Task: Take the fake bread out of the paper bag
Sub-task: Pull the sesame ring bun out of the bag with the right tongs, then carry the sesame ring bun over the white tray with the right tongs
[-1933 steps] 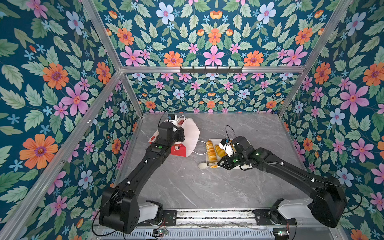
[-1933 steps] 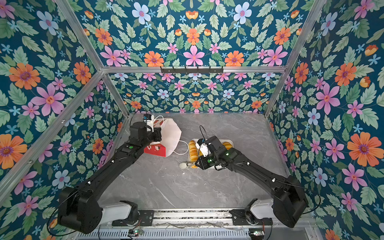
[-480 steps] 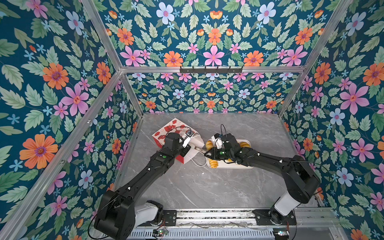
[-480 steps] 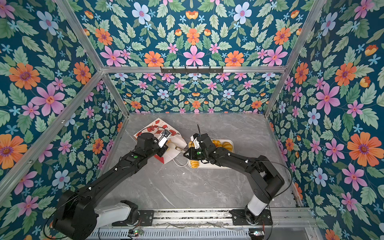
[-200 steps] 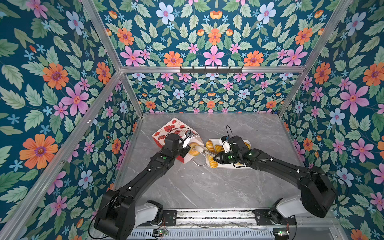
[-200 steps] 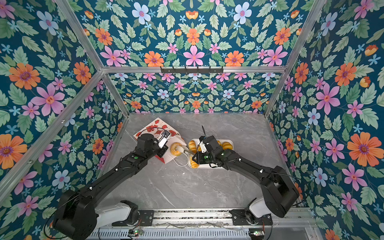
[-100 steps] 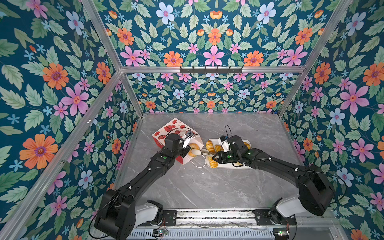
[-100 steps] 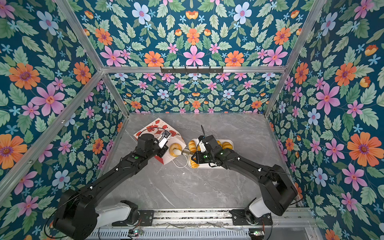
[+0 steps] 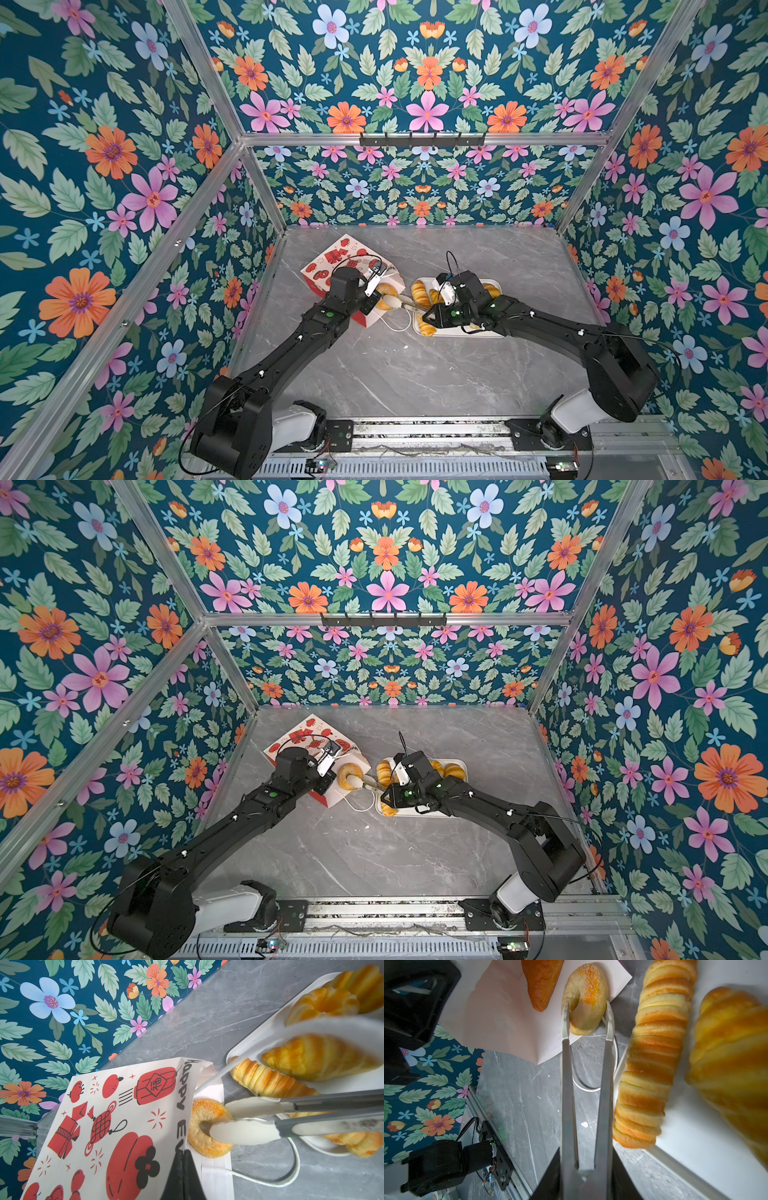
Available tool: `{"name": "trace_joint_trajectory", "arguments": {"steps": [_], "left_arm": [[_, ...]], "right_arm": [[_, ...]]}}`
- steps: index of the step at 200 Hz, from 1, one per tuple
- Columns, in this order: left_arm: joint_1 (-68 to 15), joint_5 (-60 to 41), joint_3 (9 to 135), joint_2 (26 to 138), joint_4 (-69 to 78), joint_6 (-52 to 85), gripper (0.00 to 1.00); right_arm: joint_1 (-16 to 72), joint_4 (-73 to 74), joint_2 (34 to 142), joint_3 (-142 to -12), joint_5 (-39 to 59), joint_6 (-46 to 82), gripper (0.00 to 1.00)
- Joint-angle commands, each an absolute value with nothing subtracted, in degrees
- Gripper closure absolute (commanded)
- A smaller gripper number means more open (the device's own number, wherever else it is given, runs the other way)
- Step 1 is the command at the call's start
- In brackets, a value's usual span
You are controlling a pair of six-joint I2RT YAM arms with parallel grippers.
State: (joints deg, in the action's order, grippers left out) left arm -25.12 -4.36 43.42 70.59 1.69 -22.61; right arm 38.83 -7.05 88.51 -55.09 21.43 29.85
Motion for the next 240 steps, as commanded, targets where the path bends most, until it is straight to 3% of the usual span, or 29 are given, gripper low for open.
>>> {"name": "trace_joint_trajectory", "arguments": {"steps": [1,93,192,240], "left_arm": [[-25.09,-4.93,43.42,70.58,3.6,-22.42,1.0],[-25.07,-4.83,43.42,70.82,3.7,-22.32,1.0],[-25.05,-4.39,43.64,71.19,3.87,-22.15,1.0],[-25.05,-4.66,43.75,71.28,3.97,-21.94,1.0]], "right_arm": [[38.89,-4.95,88.48,-55.6,21.93,29.27,0.73],[38.84,-4.64,86.55,-54.72,20.57,30.06,0.86],[38.75,-9.71,76.02,-50.66,17.53,30.5,0.88],[38.41,-7.71,77.7,-49.83,19.67,31.08,0.89]]}}
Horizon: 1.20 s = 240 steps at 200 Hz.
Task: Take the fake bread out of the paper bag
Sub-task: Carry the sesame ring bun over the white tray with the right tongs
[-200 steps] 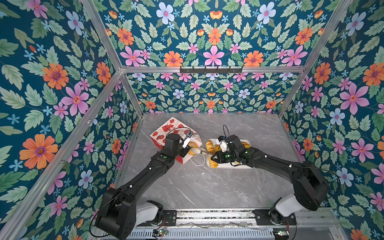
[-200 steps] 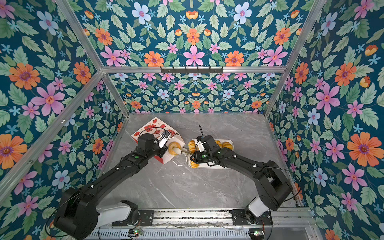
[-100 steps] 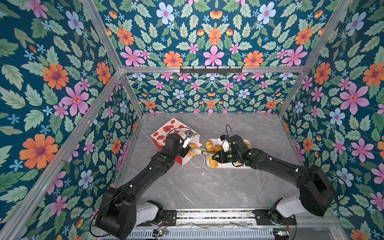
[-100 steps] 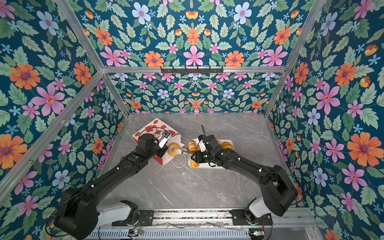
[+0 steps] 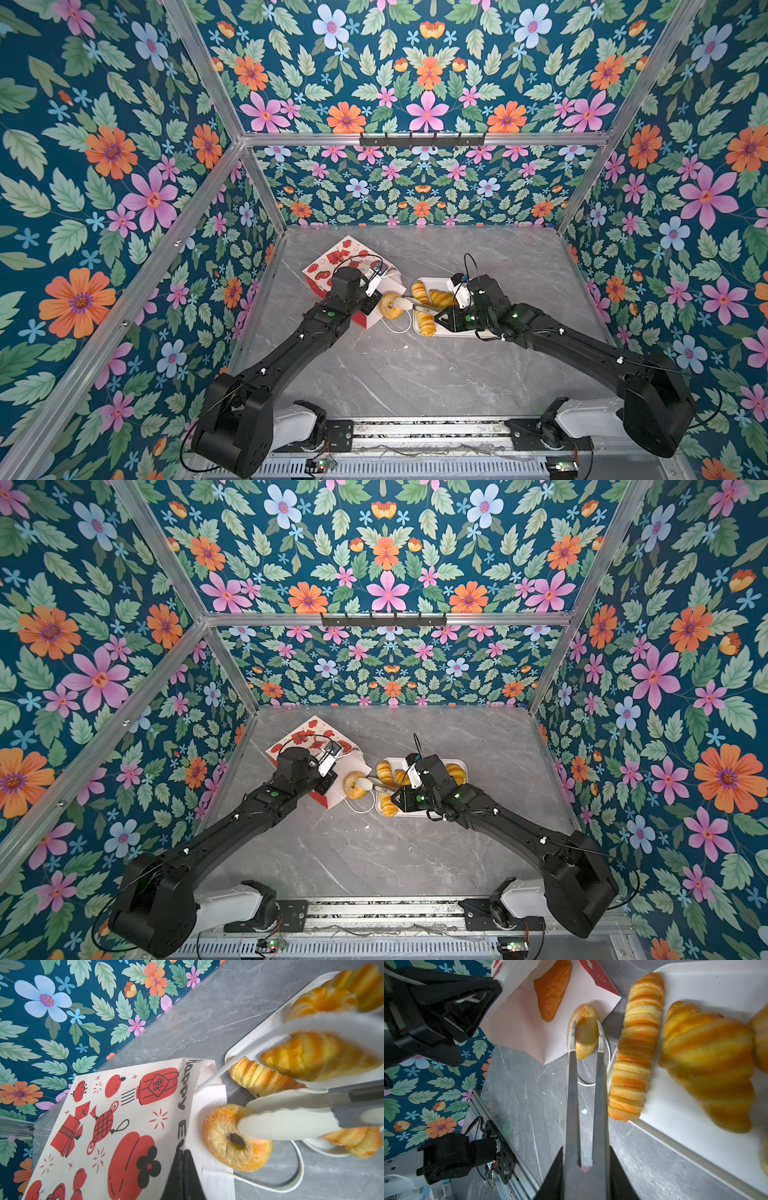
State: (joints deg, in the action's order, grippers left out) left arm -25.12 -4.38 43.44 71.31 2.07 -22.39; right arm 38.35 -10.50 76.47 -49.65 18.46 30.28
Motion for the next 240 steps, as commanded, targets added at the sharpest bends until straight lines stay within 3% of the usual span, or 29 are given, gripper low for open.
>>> {"name": "trace_joint_trajectory", "arguments": {"steps": [1,128,240], "left_arm": [[-25.09,-4.7,43.71,71.28,3.92,-21.96,1.0],[-25.05,-4.75,43.42,70.93,3.96,-21.88,1.0],[-25.06,-3.52,43.6,71.63,4.39,-21.28,1.0]], "right_arm": [[38.36,-7.59,77.83,-49.83,19.68,31.1,0.89],[38.39,-4.01,83.24,-52.14,25.18,32.24,0.88],[36.69,-8.3,72.11,-48.15,22.41,32.9,0.97]]}}
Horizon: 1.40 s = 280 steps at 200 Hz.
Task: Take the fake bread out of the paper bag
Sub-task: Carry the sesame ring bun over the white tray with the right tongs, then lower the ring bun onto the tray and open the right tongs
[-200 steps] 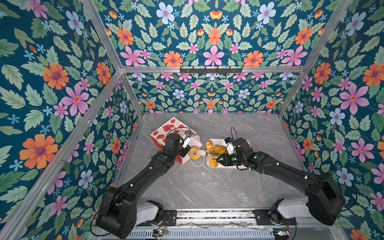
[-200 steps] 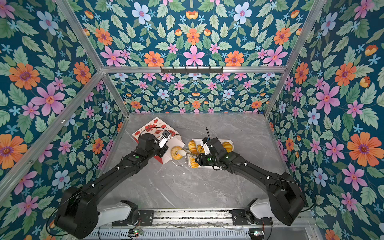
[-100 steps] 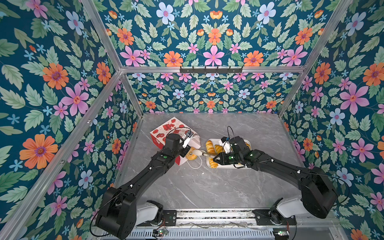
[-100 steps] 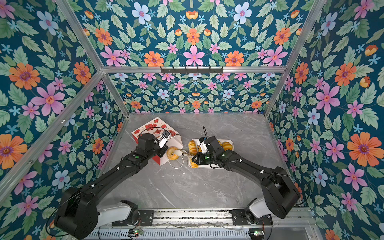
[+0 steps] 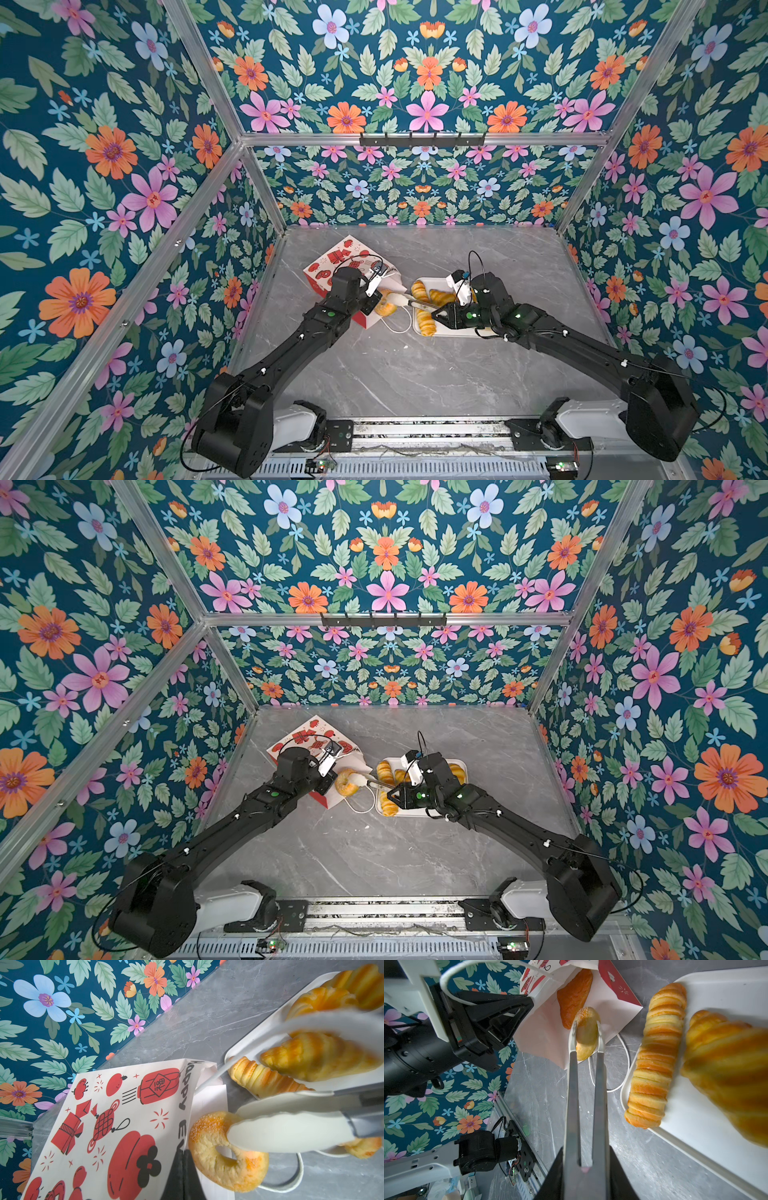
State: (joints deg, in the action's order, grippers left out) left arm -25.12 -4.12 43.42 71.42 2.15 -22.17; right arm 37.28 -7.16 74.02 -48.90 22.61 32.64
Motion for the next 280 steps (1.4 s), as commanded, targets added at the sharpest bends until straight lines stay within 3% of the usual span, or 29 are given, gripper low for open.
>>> {"name": "trace_joint_trajectory", "arguments": {"steps": [1,80,191,280], "left_arm": [[-25.06,-3.52,43.64,71.63,4.39,-21.28,1.0],[-24.99,-3.16,44.24,72.42,4.31,-21.07,1.0],[-25.0,-4.03,43.85,72.16,4.74,-20.48,1.0],[-25.01,-4.39,43.37,71.98,4.95,-20.74,1.0]], "right_arm": [[36.67,-8.37,72.0,-48.11,22.41,32.93,0.97],[33.09,-18.25,57.95,-43.8,21.03,33.15,0.97],[32.39,-41.12,36.91,-42.71,9.24,34.94,0.97],[32.43,-41.92,34.24,-38.98,6.94,36.81,0.97]]}}
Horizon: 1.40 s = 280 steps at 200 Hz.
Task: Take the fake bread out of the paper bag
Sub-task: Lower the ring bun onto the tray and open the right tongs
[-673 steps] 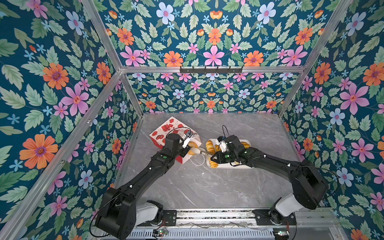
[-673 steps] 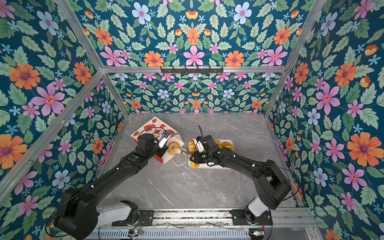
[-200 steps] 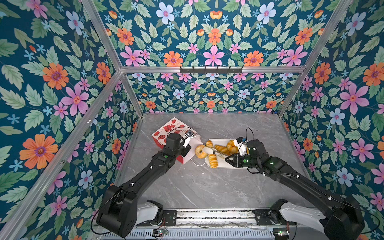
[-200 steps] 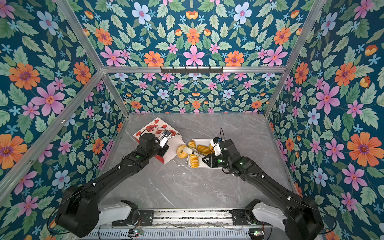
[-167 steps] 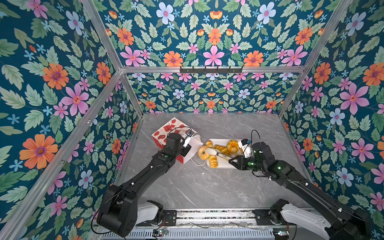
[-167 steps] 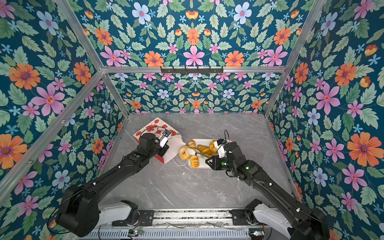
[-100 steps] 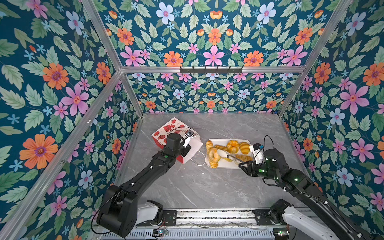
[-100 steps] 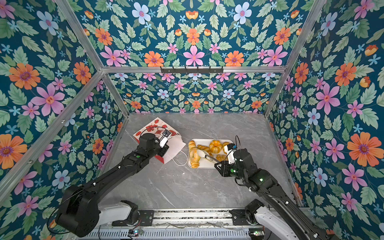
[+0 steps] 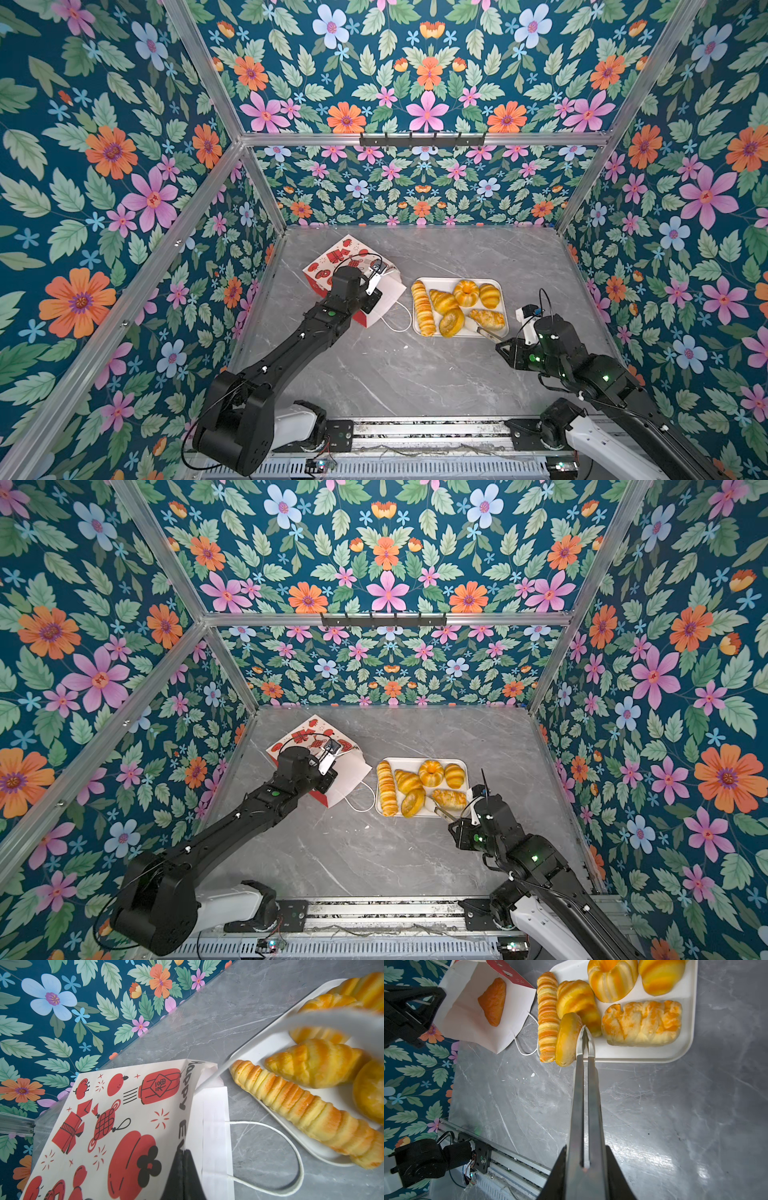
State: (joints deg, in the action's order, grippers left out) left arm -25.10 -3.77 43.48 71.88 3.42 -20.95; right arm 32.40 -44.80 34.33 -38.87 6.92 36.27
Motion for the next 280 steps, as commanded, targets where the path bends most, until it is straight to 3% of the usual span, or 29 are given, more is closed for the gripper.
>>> {"name": "trace_joint_trajectory", "arguments": {"steps": [1,142,280], "left_arm": [[-24.98,-4.39,43.4,71.98,4.98,-20.74,1.0],[-24.98,-4.48,43.06,71.72,5.1,-20.48,1.0],[-24.96,-4.92,42.92,72.07,5.34,-20.33,1.0]], "right_arm": [[32.43,-41.83,34.26,-39.0,7.03,36.77,0.97],[32.43,-31.23,39.59,-40.6,15.21,36.2,0.95],[32.39,-31.68,39.38,-40.16,19.47,34.32,0.74]]}}
